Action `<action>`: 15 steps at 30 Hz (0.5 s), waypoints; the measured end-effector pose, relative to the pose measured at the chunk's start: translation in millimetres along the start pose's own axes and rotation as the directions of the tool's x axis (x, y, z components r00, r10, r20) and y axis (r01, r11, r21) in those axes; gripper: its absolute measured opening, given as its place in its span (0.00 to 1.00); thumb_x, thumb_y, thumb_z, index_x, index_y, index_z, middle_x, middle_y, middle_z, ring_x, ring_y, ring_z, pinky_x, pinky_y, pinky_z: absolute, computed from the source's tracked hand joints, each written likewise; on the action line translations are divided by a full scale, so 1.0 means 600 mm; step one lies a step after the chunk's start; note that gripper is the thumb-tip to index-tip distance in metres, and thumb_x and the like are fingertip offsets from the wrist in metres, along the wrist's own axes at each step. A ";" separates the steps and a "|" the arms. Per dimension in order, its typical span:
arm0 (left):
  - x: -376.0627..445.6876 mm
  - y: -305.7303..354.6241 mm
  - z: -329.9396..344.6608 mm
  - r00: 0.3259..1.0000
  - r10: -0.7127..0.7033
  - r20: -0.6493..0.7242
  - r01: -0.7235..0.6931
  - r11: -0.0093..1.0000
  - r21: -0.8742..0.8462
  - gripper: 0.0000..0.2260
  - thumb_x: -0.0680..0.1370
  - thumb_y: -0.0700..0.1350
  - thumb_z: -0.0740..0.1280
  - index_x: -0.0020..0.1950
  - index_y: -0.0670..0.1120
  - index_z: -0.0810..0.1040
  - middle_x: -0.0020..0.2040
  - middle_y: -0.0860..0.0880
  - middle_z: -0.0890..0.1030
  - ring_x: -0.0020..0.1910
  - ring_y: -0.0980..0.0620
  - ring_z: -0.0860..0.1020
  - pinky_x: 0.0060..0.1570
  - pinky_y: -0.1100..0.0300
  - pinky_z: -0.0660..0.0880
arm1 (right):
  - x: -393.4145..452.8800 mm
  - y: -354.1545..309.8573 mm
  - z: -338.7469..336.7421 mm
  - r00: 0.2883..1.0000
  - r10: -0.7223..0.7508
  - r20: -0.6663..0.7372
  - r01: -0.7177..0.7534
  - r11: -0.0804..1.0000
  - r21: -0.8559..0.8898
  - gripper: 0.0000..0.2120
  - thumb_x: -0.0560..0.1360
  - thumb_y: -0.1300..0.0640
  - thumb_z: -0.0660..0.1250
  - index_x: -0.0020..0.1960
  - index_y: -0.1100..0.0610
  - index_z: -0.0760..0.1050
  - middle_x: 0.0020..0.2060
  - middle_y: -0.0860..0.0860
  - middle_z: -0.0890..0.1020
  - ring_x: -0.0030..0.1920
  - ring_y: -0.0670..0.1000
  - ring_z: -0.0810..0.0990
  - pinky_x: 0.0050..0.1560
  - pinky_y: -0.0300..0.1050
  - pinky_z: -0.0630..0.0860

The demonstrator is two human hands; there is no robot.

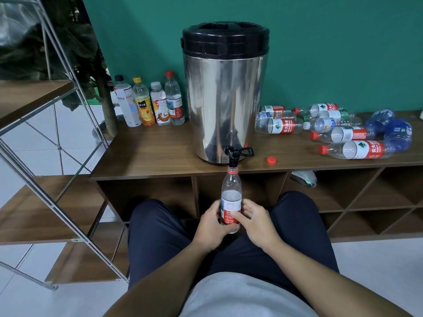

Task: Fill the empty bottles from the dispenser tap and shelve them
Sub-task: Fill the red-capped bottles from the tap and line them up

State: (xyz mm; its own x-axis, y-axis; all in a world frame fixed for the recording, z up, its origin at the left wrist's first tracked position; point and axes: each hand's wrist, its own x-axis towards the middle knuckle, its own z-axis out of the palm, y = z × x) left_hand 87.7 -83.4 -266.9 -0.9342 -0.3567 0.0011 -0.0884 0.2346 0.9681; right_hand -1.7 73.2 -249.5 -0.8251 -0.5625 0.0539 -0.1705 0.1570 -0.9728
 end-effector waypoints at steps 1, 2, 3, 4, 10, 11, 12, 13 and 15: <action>0.000 0.000 0.000 1.000 0.001 -0.001 -0.001 1.000 0.002 0.35 0.71 0.41 0.87 0.75 0.55 0.78 0.64 0.57 0.87 0.64 0.56 0.86 0.67 0.48 0.84 | 0.000 0.000 0.000 1.000 -0.002 0.001 0.002 1.000 0.006 0.17 0.81 0.61 0.77 0.69 0.53 0.83 0.59 0.44 0.89 0.61 0.46 0.88 0.65 0.49 0.84; 0.000 0.000 0.000 1.000 0.001 -0.002 -0.001 1.000 0.004 0.35 0.71 0.42 0.87 0.75 0.55 0.78 0.64 0.57 0.87 0.64 0.56 0.86 0.67 0.48 0.84 | -0.001 -0.001 0.000 1.000 -0.002 0.000 0.002 1.000 0.010 0.17 0.80 0.61 0.77 0.68 0.53 0.84 0.59 0.45 0.89 0.61 0.46 0.88 0.65 0.49 0.84; 0.000 0.000 0.000 1.000 0.002 -0.002 -0.002 1.000 0.006 0.35 0.71 0.42 0.87 0.75 0.55 0.78 0.64 0.57 0.87 0.64 0.56 0.86 0.67 0.48 0.84 | -0.001 -0.001 0.000 1.000 -0.001 -0.002 0.001 1.000 0.016 0.17 0.80 0.61 0.78 0.68 0.53 0.84 0.58 0.45 0.90 0.61 0.46 0.88 0.65 0.49 0.84; 0.000 0.000 0.000 1.000 0.003 -0.003 -0.003 1.000 0.006 0.35 0.72 0.42 0.87 0.76 0.55 0.78 0.65 0.57 0.87 0.64 0.56 0.86 0.67 0.48 0.84 | -0.001 -0.002 0.000 1.000 0.002 -0.004 -0.002 1.000 0.020 0.17 0.80 0.62 0.78 0.68 0.53 0.84 0.58 0.45 0.90 0.61 0.47 0.88 0.65 0.49 0.84; -0.001 -0.001 0.000 1.000 0.017 -0.019 -0.016 1.000 0.021 0.34 0.71 0.46 0.87 0.75 0.56 0.79 0.64 0.57 0.87 0.63 0.56 0.86 0.67 0.47 0.84 | -0.002 -0.002 0.001 1.000 0.006 0.003 -0.006 0.999 0.033 0.18 0.80 0.61 0.79 0.68 0.52 0.84 0.59 0.45 0.89 0.61 0.47 0.88 0.65 0.52 0.84; -0.001 0.000 0.000 1.000 0.020 -0.019 -0.019 1.000 0.023 0.34 0.71 0.46 0.87 0.75 0.56 0.78 0.64 0.57 0.87 0.63 0.56 0.86 0.66 0.48 0.84 | -0.003 -0.002 0.001 1.000 0.008 0.000 -0.008 0.999 0.034 0.18 0.79 0.61 0.79 0.68 0.52 0.84 0.59 0.45 0.90 0.61 0.47 0.88 0.65 0.52 0.84; -0.001 0.000 0.000 1.000 0.023 -0.020 -0.022 0.999 0.027 0.35 0.71 0.46 0.87 0.75 0.56 0.78 0.64 0.57 0.87 0.63 0.56 0.86 0.66 0.48 0.84 | -0.003 -0.003 0.001 1.000 0.008 -0.003 -0.008 0.999 0.033 0.18 0.79 0.60 0.79 0.68 0.52 0.84 0.58 0.45 0.90 0.60 0.47 0.88 0.65 0.52 0.85; -0.001 0.000 0.000 0.999 0.026 -0.021 -0.025 0.999 0.031 0.35 0.71 0.46 0.87 0.75 0.56 0.78 0.64 0.57 0.87 0.63 0.56 0.86 0.66 0.48 0.84 | -0.004 -0.003 0.001 1.000 0.006 -0.006 -0.006 1.000 0.030 0.18 0.79 0.60 0.79 0.67 0.52 0.84 0.58 0.45 0.90 0.60 0.47 0.88 0.65 0.52 0.85; -0.001 0.000 0.001 0.999 0.033 -0.024 -0.032 0.999 0.044 0.35 0.71 0.48 0.87 0.75 0.56 0.78 0.63 0.58 0.87 0.63 0.57 0.86 0.66 0.49 0.84 | -0.004 -0.005 0.002 1.000 0.003 -0.009 -0.002 1.000 0.028 0.18 0.79 0.60 0.80 0.67 0.51 0.85 0.58 0.45 0.90 0.60 0.47 0.88 0.65 0.52 0.84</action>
State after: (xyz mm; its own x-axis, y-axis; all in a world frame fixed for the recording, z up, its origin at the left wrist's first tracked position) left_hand 88.2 -82.7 -266.7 -0.9279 -0.3707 0.0389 -0.0741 0.2856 0.9555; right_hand 1.3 73.2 -247.3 -0.8305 -0.5545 0.0533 -0.1534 0.1356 -0.9788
